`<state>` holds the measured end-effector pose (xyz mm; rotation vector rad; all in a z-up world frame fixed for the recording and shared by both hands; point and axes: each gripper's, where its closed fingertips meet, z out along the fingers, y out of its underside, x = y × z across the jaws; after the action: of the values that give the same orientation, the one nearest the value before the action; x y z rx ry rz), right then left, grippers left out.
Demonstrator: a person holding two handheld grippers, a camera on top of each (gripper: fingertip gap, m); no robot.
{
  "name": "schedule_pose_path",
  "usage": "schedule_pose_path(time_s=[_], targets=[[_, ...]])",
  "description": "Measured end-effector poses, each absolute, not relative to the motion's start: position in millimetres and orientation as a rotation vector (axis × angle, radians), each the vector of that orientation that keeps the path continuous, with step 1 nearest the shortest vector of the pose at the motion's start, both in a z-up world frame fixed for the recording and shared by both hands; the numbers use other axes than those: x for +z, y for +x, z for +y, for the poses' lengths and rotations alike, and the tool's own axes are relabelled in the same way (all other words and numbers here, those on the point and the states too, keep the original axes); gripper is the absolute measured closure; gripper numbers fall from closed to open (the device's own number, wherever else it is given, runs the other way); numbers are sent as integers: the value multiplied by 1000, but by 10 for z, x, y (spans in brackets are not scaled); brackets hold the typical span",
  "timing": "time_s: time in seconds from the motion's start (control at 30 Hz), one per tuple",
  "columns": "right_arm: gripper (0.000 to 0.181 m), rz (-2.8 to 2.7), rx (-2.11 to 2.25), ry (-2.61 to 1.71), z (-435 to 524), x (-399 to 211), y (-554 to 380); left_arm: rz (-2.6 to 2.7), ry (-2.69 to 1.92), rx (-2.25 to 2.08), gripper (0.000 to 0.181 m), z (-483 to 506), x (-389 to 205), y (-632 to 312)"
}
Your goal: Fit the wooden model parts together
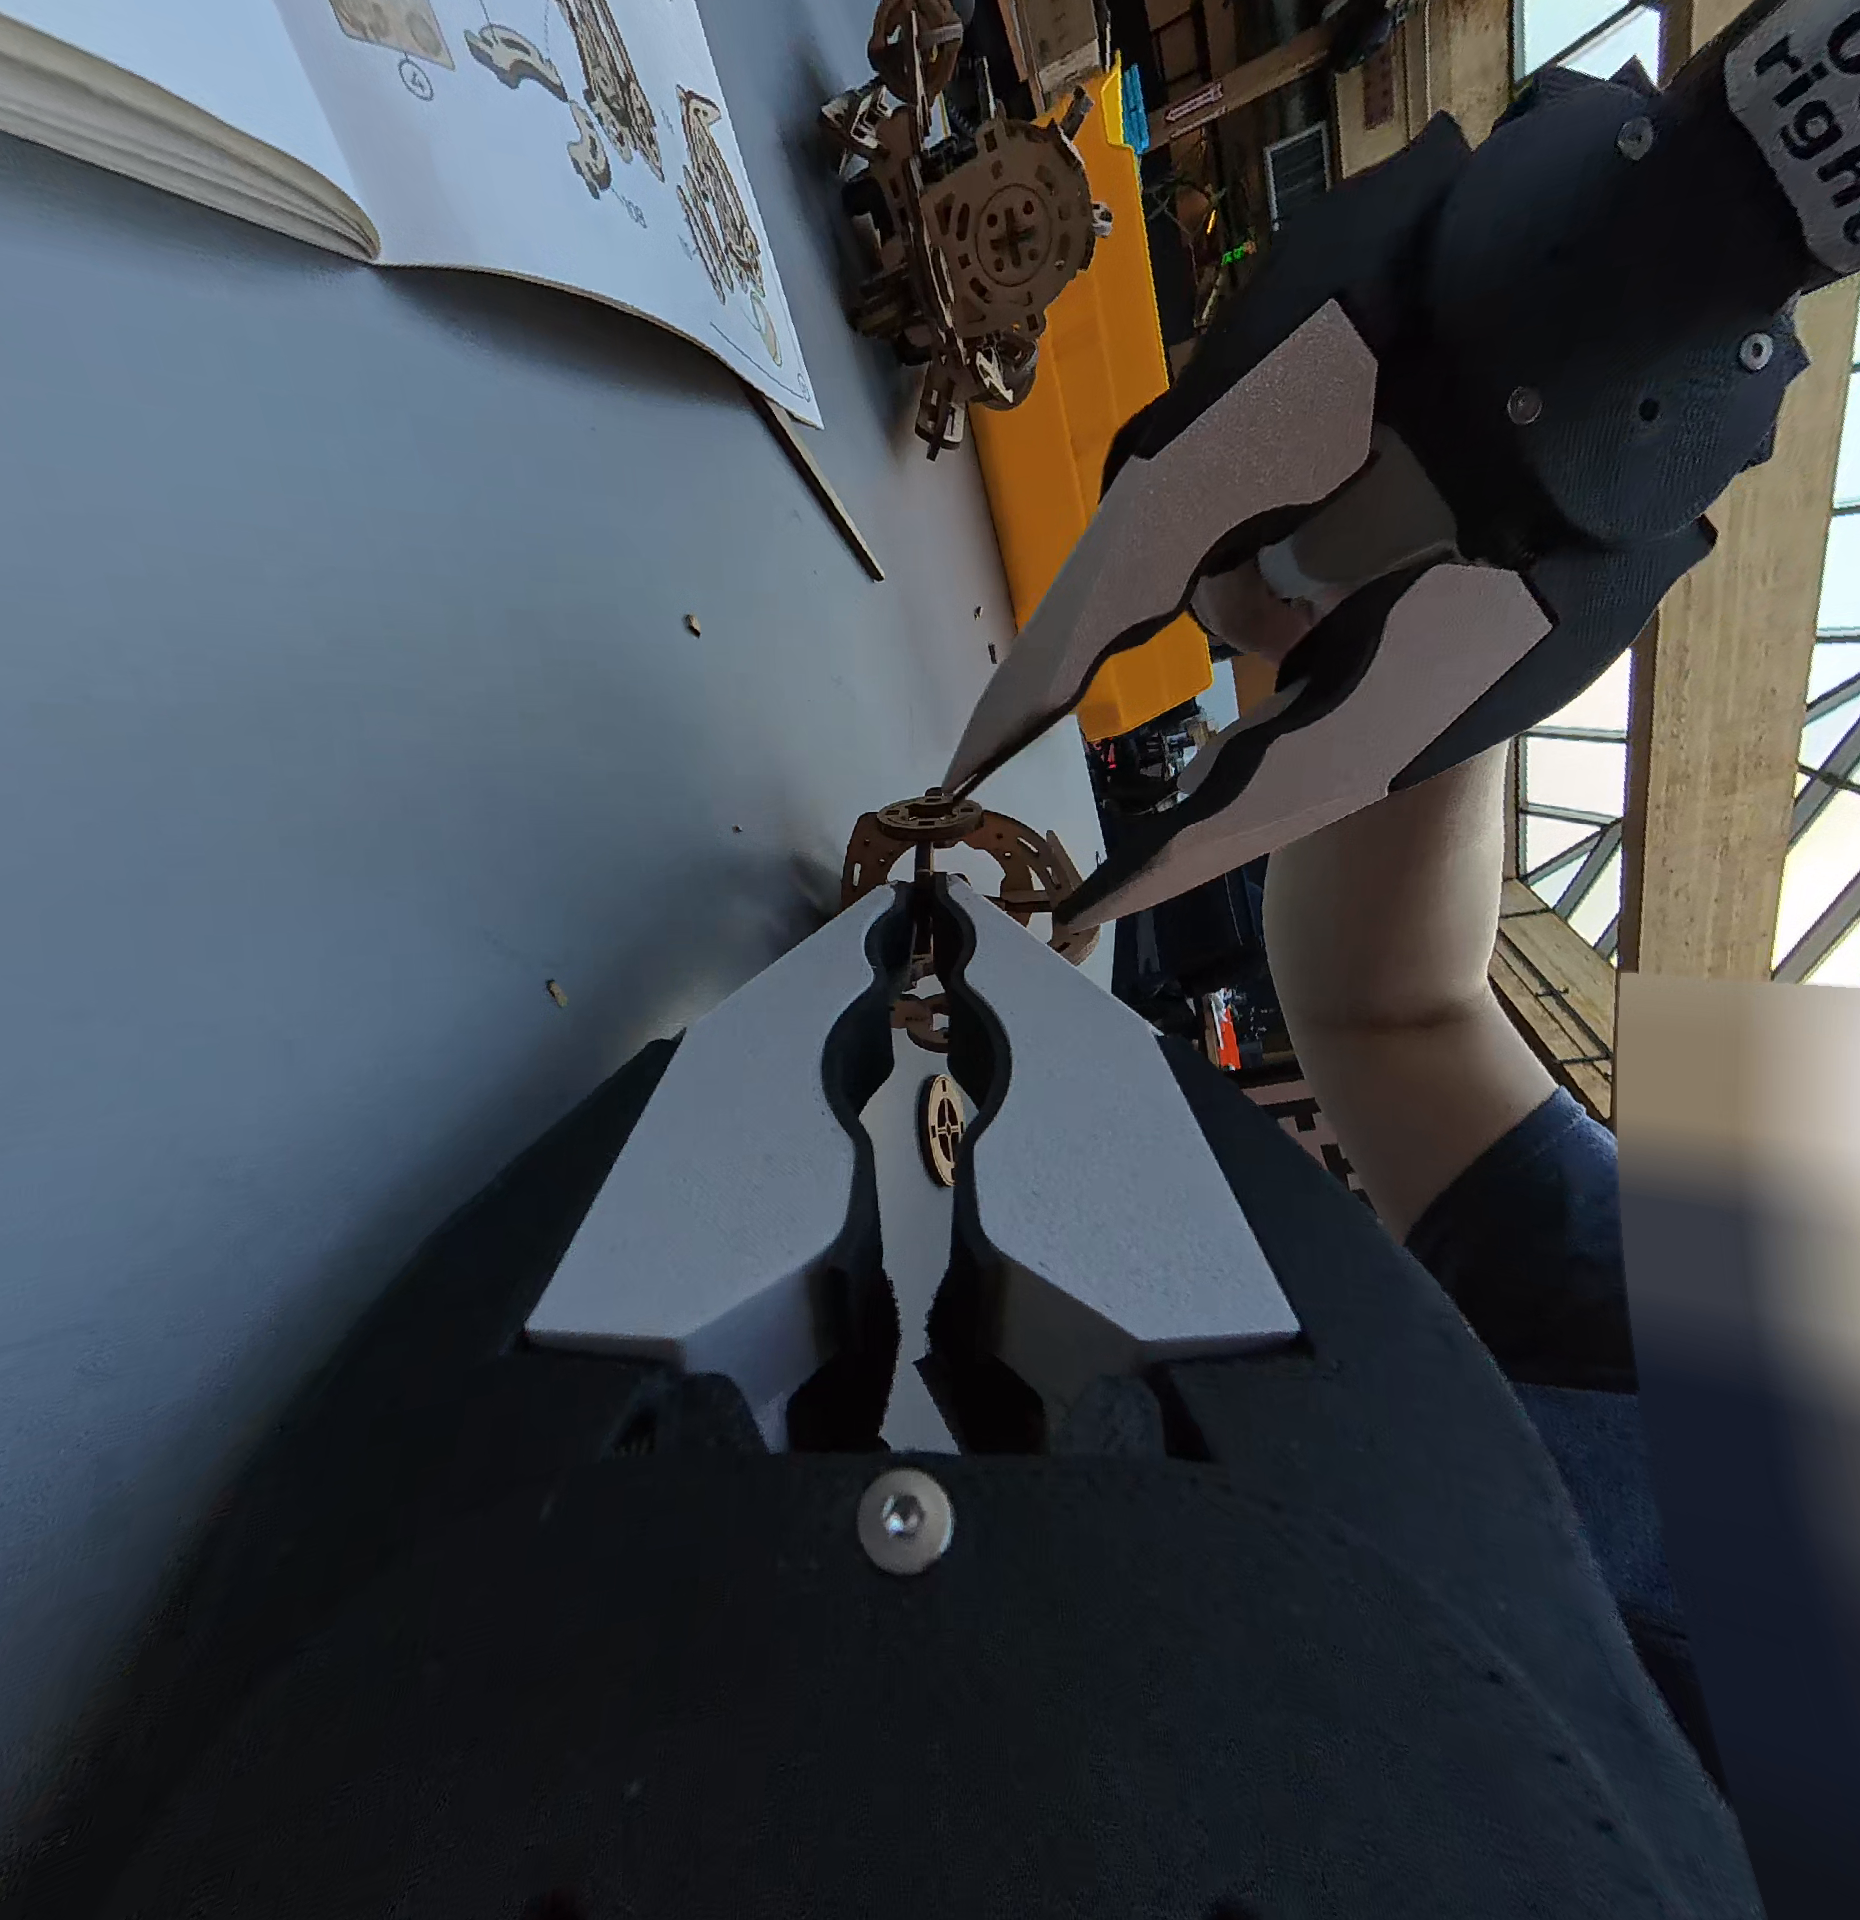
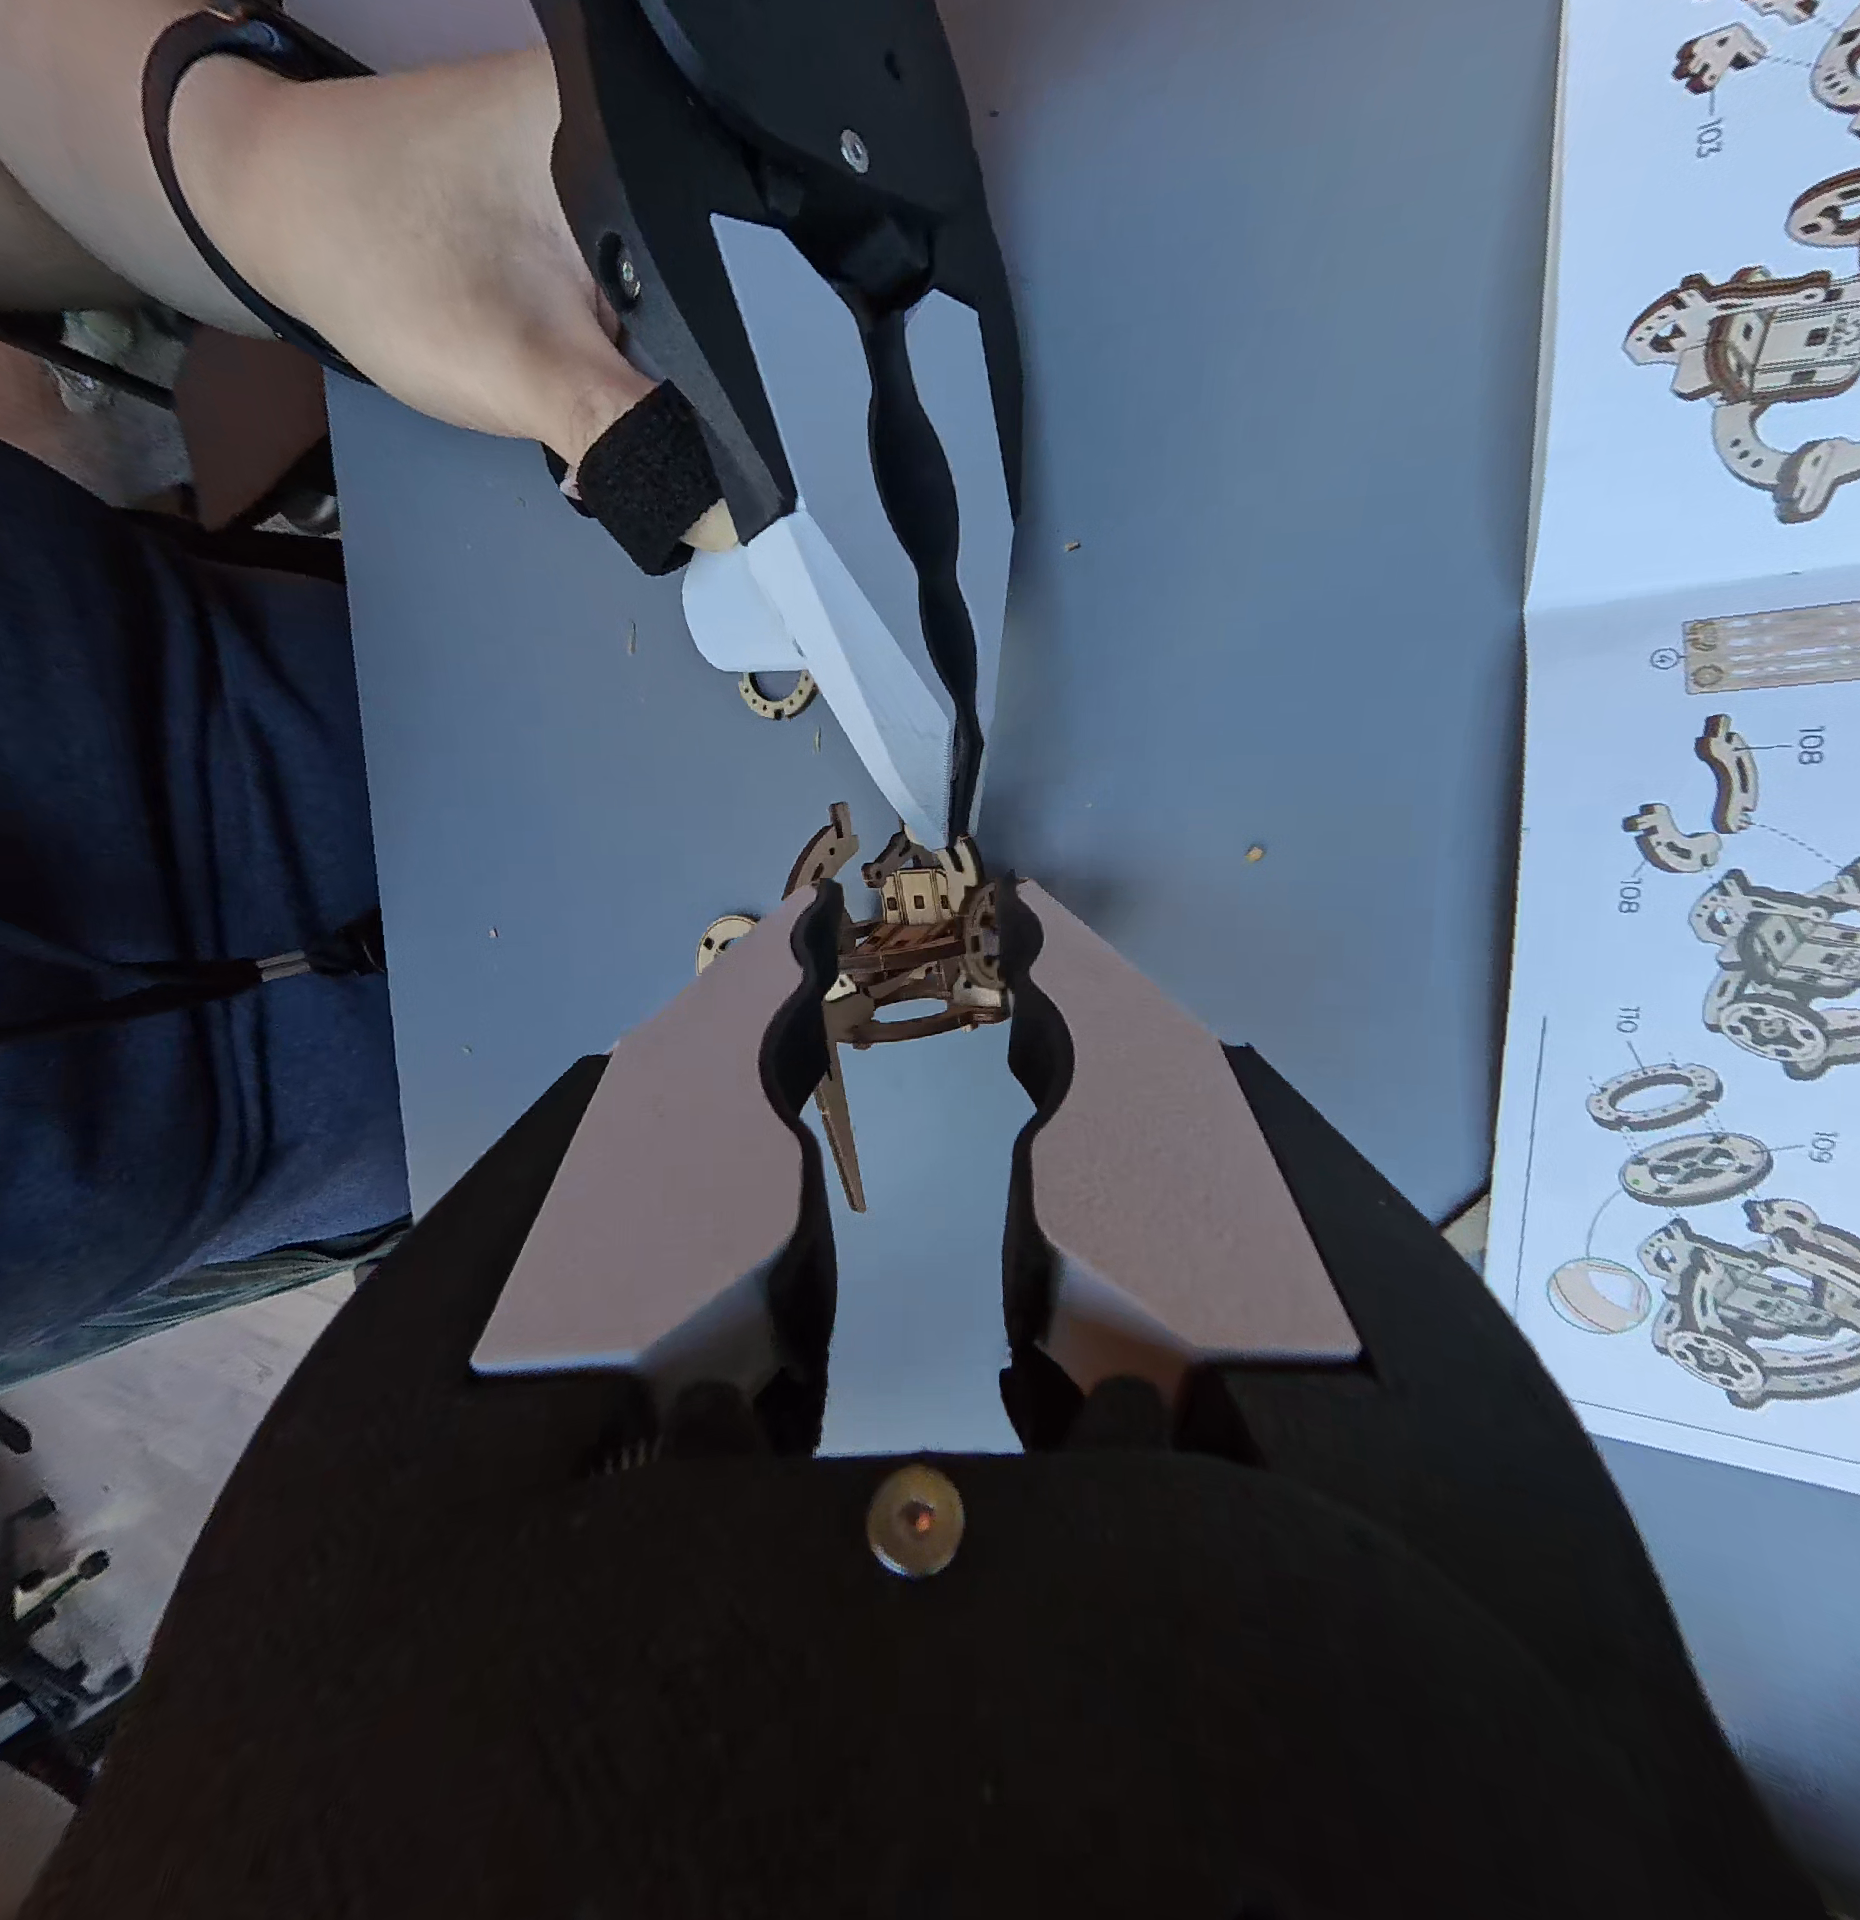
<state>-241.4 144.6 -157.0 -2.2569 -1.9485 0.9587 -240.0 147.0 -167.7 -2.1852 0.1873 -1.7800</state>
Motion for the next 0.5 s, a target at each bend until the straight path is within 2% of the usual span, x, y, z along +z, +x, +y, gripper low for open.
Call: schedule_pose_path(time_s=[0.37, 0.5], targets=[[149, -1843, 870, -2258, 1671, -1492, -2471, 175, -2181, -1788, 180, 1479, -1675, -2409], [167, -1789, 621, -2247, 1914, -1552, -2420, 175, -2183, -1787, 180, 1481, -1677, -2406]])
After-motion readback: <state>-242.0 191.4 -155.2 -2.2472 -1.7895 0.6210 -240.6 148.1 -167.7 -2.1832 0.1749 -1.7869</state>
